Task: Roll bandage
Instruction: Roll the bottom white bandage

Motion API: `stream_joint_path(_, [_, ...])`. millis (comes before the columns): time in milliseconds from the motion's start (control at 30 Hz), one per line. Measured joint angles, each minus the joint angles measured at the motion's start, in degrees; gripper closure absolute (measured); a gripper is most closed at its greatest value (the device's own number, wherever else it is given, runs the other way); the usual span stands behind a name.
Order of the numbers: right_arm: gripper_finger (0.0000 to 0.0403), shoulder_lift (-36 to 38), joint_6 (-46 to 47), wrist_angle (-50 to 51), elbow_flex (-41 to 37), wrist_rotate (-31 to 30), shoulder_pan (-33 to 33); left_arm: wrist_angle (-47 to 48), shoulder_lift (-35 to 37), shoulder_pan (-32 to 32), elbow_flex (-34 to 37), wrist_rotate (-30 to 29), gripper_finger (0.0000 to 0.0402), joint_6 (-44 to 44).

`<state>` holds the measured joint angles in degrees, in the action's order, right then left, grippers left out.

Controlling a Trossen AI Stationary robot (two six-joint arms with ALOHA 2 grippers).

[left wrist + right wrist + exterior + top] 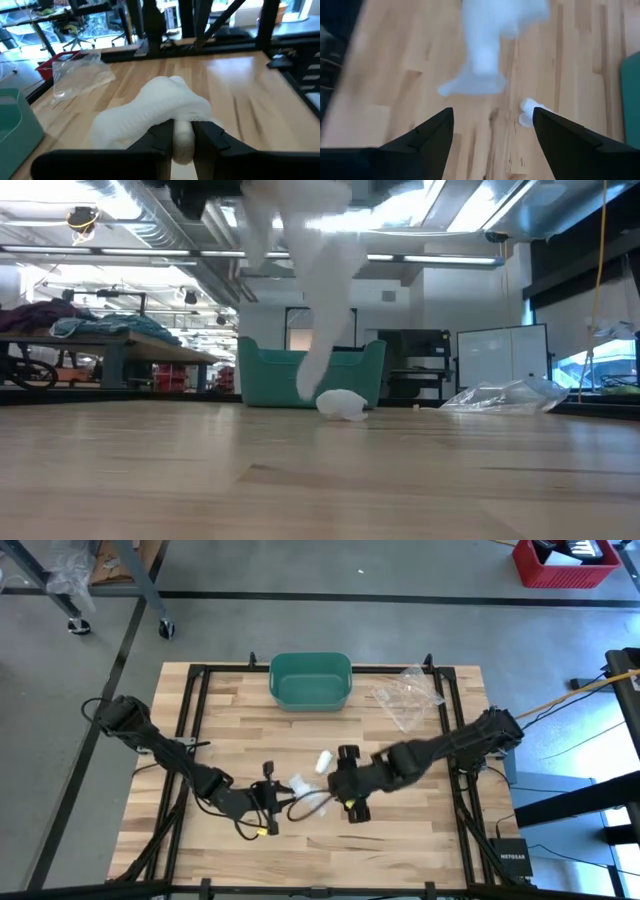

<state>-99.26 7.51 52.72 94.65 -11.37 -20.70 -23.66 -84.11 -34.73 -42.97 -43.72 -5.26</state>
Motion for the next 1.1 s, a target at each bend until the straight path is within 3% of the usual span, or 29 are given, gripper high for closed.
stream_joint_path(100, [0.0127,2.3,1.9,-10.4,-11.5,-3.1,-1.8,-0.1,0.8,-1.1,-1.0,-0.1,0.0361,1.2])
stream_joint_path(267, [0.0127,4.9,5.7,-38.9,-30.4,-3.6,-2.4,-2.6,0.8,-1.9,-1.4,-0.8,0.0361,3.9])
stream_joint_path(433, [0.0127,3.4,7.5,-64.1,-39.4,-0.7,-2.9,-2.6,0.8,-1.4,-1.4,-1.5,0.0361,4.0])
stream_joint_path(700, [0.0127,0.6,7.2,-77.9,-39.9,-0.1,-3.3,-2.7,0.8,-1.1,-1.5,-1.6,0.0361,3.8])
stream_joint_path(900, [0.0137,-2.1,5.8,-81.1,-38.9,-1.1,-2.9,-2.6,0.8,-1.4,-1.5,-1.5,0.0361,3.9])
stream_joint_path(1000, [0.0180,-2.3,5.7,-83.2,-38.8,-1.1,-2.9,-2.6,0.8,-1.4,-1.5,-1.5,0.0361,4.1])
stream_joint_path(1100, [0.0256,-2.2,5.7,-83.5,-38.8,-1.2,-2.9,-2.7,0.8,-1.4,-1.5,-1.4,0.0361,4.2])
